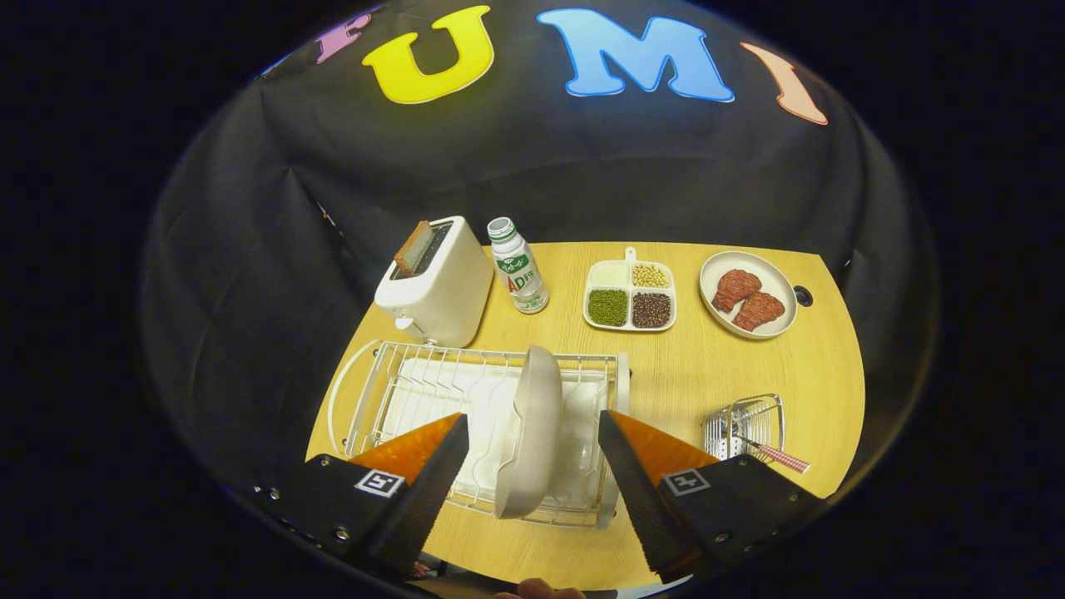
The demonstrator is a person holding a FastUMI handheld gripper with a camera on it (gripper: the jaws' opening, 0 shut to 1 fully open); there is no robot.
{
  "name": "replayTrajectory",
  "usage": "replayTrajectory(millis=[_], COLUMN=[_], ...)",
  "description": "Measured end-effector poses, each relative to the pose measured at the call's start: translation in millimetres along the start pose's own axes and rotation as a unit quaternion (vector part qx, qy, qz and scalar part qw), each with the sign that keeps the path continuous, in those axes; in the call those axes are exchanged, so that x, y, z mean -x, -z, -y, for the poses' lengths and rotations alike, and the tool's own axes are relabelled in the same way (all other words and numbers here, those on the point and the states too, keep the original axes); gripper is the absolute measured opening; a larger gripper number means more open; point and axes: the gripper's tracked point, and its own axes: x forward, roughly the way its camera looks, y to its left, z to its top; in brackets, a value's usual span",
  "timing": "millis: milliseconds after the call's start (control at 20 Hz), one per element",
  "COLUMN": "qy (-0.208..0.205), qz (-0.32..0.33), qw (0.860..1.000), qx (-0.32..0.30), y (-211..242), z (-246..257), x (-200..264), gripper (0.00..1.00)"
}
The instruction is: Take the plate from the dish rack, then take the spoon from the basket and place it into the plate.
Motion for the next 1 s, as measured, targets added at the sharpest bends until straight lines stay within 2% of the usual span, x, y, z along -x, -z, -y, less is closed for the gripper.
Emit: replayTrajectory(millis=[300,400,450,500,550,600,650,750,1000], qy=[0.06,0.065,0.061,0.074,0.099,0.1,0.105,0.128,0.196], qz=[-0.062,-0.078,-0.084,-0.09,-0.094,-0.092,-0.09,-0.062,-0.049], qw=[0.996,0.995,0.995,0.993,0.991,0.991,0.99,0.99,0.978], qx=[0.002,0.001,-0.003,-0.003,-0.002,-0.011,-0.009,0.0,0.056], y=[24.1,33.5,40.4,43.6,52.8,43.8,41.8,32.5,19.5], z=[5.4,1.5,-2.3,0.9,14.4,10.6,9.0,10.5,2.5], x=[-45.3,-56.3,-65.0,-68.5,-77.0,-70.8,-67.9,-63.9,-49.9], gripper=[0.97,0.97,0.92,0.88,0.61,0.33,0.3,0.3,0.29])
